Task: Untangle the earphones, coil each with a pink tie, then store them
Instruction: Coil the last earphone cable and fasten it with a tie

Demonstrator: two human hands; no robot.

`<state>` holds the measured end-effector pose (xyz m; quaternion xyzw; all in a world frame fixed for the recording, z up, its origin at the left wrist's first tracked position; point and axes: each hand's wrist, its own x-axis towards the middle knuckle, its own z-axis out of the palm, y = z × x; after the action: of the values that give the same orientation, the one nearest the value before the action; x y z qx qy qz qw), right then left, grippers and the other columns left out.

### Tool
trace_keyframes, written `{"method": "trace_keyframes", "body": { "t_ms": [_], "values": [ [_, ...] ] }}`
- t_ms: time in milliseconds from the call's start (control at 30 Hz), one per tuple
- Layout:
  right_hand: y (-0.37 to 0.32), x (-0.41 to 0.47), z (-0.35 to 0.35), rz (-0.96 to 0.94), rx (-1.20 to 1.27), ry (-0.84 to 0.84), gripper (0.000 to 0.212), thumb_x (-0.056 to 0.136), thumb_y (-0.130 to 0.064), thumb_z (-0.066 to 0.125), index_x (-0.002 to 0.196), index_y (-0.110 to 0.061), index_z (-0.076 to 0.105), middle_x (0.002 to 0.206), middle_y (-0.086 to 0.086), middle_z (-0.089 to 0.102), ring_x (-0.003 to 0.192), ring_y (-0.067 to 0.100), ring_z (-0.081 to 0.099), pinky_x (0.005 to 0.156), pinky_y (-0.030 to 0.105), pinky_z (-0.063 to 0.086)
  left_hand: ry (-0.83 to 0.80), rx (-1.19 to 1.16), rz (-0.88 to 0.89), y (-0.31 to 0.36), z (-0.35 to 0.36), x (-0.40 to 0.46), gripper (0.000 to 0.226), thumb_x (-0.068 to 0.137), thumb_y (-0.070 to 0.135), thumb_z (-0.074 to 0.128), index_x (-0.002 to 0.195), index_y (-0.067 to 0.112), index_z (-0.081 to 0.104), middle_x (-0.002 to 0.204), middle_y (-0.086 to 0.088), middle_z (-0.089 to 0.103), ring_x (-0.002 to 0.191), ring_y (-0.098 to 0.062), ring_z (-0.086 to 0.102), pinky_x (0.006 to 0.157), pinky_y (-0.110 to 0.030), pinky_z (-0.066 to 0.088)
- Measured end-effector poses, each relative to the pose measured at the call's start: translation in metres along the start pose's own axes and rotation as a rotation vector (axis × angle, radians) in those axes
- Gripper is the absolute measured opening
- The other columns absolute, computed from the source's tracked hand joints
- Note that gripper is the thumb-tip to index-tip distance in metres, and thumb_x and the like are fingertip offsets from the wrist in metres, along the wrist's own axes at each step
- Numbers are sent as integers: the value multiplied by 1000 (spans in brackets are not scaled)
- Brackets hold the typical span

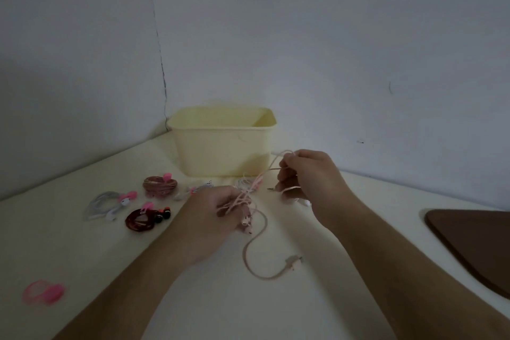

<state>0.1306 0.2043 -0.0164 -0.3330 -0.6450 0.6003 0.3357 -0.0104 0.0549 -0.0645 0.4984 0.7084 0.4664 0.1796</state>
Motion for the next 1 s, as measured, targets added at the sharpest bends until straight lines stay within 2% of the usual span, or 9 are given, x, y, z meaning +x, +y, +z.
{"method": "trace_keyframes", "body": {
  "t_ms": [133, 300, 400, 500, 667, 733, 867, 933, 1000],
  "values": [
    [1, 2, -5, 8, 30, 41, 24, 103, -10, 54, 83, -3, 66, 66, 11, 62, 53, 25, 62, 55, 34, 47, 130, -120, -18, 2, -1, 3, 23, 104, 13, 59, 91, 13, 78, 85, -4, 80, 78, -22, 77, 73, -42, 62],
    [-8, 1, -9, -95, 236, -35, 22, 105, -12, 51, 91, -5, 67, 76, 12, 63, 67, 27, 64, 63, 37, 51, 227, -133, -7, 0, -5, 3, 25, 100, 7, 62, 91, 23, 79, 87, -2, 79, 73, -23, 77, 63, -36, 55],
    [-10, 2, -9, -112, 350, -147, 17, 102, -11, 53, 93, -5, 67, 95, 12, 73, 90, 30, 72, 87, 45, 55, 218, -160, -36, 3, -9, 3, 31, 96, 2, 62, 92, 27, 80, 88, 1, 79, 71, -21, 76, 65, -36, 52],
    [-11, 2, -8, -90, 510, -226, 10, 98, -5, 57, 91, -4, 64, 99, 13, 71, 99, 34, 74, 99, 49, 56, 65, -96, -49, 3, -11, 0, 22, 76, 32, 71, 94, 40, 79, 98, 12, 79, 89, -3, 72, 79, -32, 52],
    [-11, -1, 1, -212, 267, -222, 25, 95, 21, 47, 97, 2, 64, 91, 18, 67, 71, 29, 70, 71, 40, 61, 40, -83, -12, 4, -10, -4, 47, 70, 57, 75, 116, 50, 70, 125, 26, 68, 120, -1, 60, 102, -32, 46],
    [-11, -6, 8, -274, 145, -248, 33, 90, 26, 43, 102, 4, 64, 94, 17, 70, 62, 28, 66, 64, 42, 55, 18, -312, 21, 2, -15, 3, 54, 64, 51, 75, 117, 43, 73, 128, 11, 72, 125, -12, 63, 106, -37, 45],
    [-16, -17, 22, -375, -105, -312, 47, 88, 24, 38, 103, -8, 70, 104, 8, 75, 50, 13, 57, 50, 31, 47, -326, -825, 156, -7, -20, 13, 68, 65, 30, 85, 126, 6, 72, 128, -23, 70, 124, -36, 65, 105, -36, 51],
    [-17, -22, 26, -398, -169, -339, 50, 90, 23, 37, 105, -10, 71, 108, 5, 76, 46, 1, 52, 48, 24, 42, -309, -947, 146, -2, -20, 11, 60, 65, 33, 88, 111, -2, 74, 113, -25, 71, 111, -39, 70, 100, -40, 56],
    [-19, -22, 25, -394, -190, -372, 49, 93, 22, 38, 107, -10, 72, 110, 3, 77, 44, 0, 51, 48, 17, 39, -157, -1067, 34, 2, -20, 9, 42, 56, 32, 93, 77, 3, 70, 84, -18, 63, 85, -31, 69, 91, -42, 59]
  ]
}}
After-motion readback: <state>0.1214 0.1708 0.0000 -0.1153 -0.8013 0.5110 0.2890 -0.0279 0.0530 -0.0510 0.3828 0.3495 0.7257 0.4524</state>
